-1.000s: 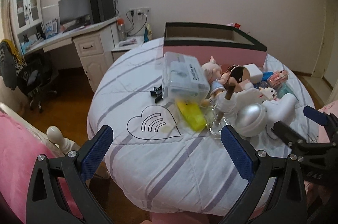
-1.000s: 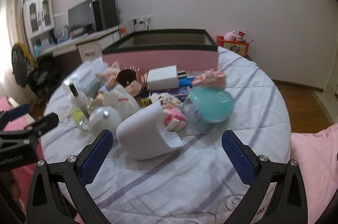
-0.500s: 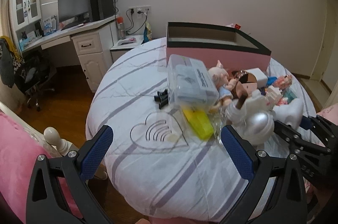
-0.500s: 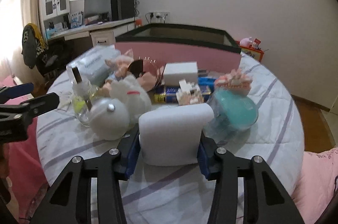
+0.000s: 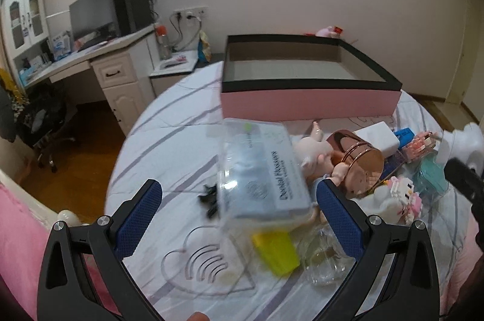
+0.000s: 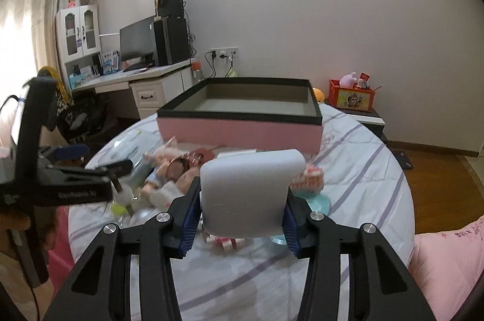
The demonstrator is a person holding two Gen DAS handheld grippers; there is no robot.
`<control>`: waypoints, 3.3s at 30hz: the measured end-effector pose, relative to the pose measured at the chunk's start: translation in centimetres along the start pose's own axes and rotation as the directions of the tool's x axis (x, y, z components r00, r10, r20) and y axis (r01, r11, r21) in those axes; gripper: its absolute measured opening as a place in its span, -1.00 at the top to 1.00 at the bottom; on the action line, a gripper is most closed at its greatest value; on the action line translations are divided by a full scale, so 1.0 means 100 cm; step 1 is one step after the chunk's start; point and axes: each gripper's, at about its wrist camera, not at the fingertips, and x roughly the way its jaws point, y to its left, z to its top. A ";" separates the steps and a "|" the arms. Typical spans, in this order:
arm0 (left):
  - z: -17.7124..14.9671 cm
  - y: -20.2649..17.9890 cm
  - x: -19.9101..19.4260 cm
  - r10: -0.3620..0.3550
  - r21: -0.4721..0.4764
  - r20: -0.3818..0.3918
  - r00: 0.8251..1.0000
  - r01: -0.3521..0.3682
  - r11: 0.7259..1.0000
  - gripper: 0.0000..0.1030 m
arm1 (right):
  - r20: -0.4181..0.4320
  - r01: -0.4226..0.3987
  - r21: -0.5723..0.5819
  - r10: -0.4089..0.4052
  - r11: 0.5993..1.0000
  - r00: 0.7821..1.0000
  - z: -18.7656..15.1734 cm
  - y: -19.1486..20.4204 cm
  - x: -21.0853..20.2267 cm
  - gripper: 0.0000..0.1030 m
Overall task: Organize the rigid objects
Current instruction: 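Grasp the white plastic cup part with the right tool while the left tool reaches the Dental Flossers case, then grasp the clear Dental Flossers case with the left tool while the right tool lifts the white part, then lower both held items into the pink box and open both tools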
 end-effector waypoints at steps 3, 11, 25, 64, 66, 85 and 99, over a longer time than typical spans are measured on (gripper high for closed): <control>0.004 -0.007 0.009 -0.032 0.020 -0.023 0.999 0.033 0.999 -1.00 | 0.001 -0.009 0.015 0.009 1.000 1.000 0.006 -0.005 0.006 0.07; 0.007 0.009 0.026 -0.045 -0.021 -0.073 0.996 0.044 0.999 -0.85 | -0.021 -0.040 0.054 0.041 0.998 0.999 0.017 -0.013 0.027 0.10; 0.014 0.022 0.037 -0.136 -0.093 -0.099 0.986 0.127 0.988 -0.80 | -0.090 -0.018 0.068 0.024 0.998 0.996 0.016 -0.024 0.041 0.16; 0.061 0.012 0.024 -0.213 0.024 0.031 0.977 0.212 0.977 -0.19 | -0.124 -0.134 0.091 0.145 0.987 0.982 0.036 -0.011 0.072 -0.11; 0.066 0.007 0.023 -0.214 0.030 0.036 0.976 0.213 0.977 -0.19 | -0.115 -0.129 0.077 0.137 0.989 0.984 0.045 -0.011 0.074 -0.11; 0.139 -0.027 0.123 -0.164 0.085 -0.112 0.980 0.174 0.981 -0.19 | -0.240 0.056 0.026 -0.049 0.998 0.970 0.099 -0.036 0.188 -0.12; 0.132 0.005 0.066 -0.132 -0.025 0.019 0.991 0.133 0.991 -0.97 | -0.170 0.080 0.105 -0.062 0.991 0.983 0.110 -0.046 0.136 -0.54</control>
